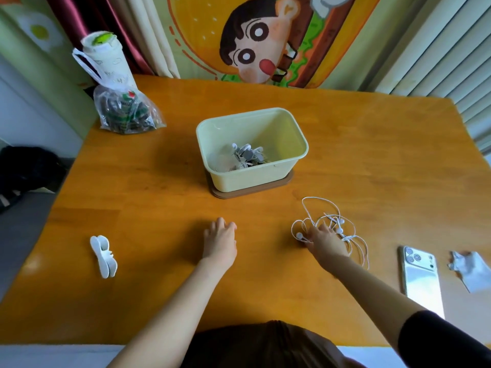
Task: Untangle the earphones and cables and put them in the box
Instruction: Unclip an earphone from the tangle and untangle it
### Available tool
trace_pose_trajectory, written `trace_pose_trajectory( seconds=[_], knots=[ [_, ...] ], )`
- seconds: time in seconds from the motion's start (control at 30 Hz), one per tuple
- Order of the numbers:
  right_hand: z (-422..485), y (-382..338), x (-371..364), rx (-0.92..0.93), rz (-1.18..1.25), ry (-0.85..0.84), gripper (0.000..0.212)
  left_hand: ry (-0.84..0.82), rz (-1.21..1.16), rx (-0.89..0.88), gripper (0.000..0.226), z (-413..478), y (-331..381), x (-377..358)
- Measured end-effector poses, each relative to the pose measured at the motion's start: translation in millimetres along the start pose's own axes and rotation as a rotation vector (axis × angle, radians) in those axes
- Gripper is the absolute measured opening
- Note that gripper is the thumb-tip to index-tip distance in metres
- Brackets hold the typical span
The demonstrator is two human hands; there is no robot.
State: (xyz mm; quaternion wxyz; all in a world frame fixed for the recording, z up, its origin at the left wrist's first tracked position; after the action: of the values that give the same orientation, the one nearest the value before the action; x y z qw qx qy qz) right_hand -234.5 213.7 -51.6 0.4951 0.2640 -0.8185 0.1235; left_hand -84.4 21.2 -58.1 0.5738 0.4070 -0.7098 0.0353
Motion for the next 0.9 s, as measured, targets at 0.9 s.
trace_pose_trajectory(
  seconds=[0.9],
  knots=[
    [-28.6,-22.8,22.2,0.183,0.29,0.18,0.042,-0.219,-0.753,-0.072,0.018,-7.1,37.6,28.0]
  ],
)
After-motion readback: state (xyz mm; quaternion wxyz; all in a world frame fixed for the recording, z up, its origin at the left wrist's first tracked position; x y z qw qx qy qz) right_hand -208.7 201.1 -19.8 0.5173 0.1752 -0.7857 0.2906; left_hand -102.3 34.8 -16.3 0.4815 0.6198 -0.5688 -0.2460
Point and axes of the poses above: each hand's wrist, its own z-axis towards the middle knuckle, its own x-axis out of the back of the hand, y = z × x, the point moved 1 cm from there along z, towards the middle knuckle, and after that the axes turned 8 degrees about -z, right-handed, at the moved point
